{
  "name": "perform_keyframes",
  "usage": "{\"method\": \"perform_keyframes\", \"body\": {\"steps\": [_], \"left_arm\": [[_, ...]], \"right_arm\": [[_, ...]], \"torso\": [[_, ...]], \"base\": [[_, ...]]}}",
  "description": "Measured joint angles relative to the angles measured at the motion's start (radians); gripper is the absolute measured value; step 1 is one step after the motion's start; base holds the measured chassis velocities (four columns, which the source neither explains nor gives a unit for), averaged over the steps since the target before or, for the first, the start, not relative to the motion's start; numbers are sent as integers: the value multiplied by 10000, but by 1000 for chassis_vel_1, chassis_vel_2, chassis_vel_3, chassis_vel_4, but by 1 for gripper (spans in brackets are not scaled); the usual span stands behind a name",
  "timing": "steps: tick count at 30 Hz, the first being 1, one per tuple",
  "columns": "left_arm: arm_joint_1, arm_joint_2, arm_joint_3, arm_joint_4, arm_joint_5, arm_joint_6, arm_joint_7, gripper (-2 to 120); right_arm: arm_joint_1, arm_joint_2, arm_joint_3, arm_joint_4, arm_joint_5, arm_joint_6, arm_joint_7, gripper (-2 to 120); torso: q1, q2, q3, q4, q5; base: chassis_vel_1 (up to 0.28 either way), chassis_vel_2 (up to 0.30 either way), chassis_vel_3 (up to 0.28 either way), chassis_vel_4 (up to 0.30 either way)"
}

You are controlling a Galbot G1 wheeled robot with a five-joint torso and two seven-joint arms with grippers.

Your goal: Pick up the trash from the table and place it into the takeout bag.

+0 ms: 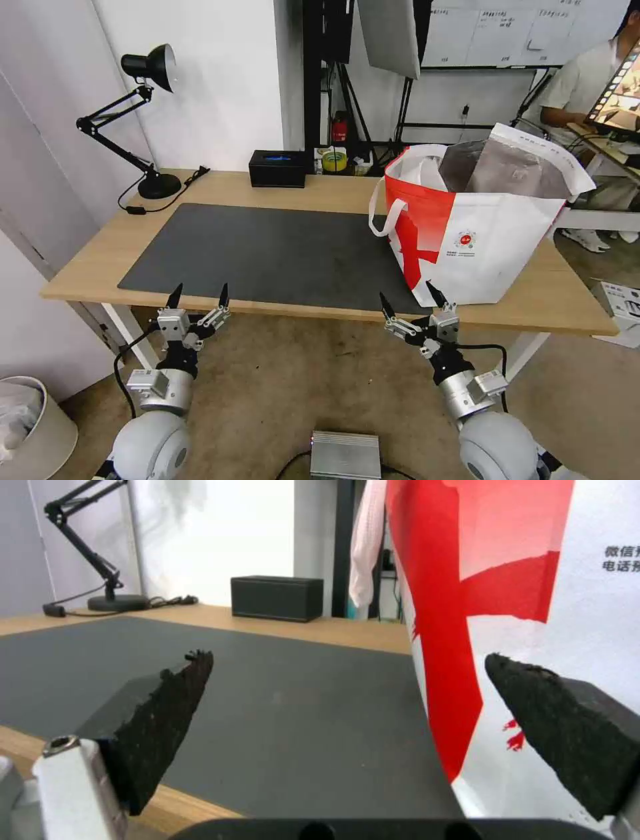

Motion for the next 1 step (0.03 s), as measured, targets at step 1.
{"method": "perform_keyframes", "body": {"steps": [1], "left_arm": [[0, 0, 1, 0, -2, 1, 0, 100]], "right_arm": [[0, 0, 0, 0, 0, 0, 0, 100]], "torso": [[0, 0, 0, 0, 0]], "base": [[0, 0, 0, 0]]}}
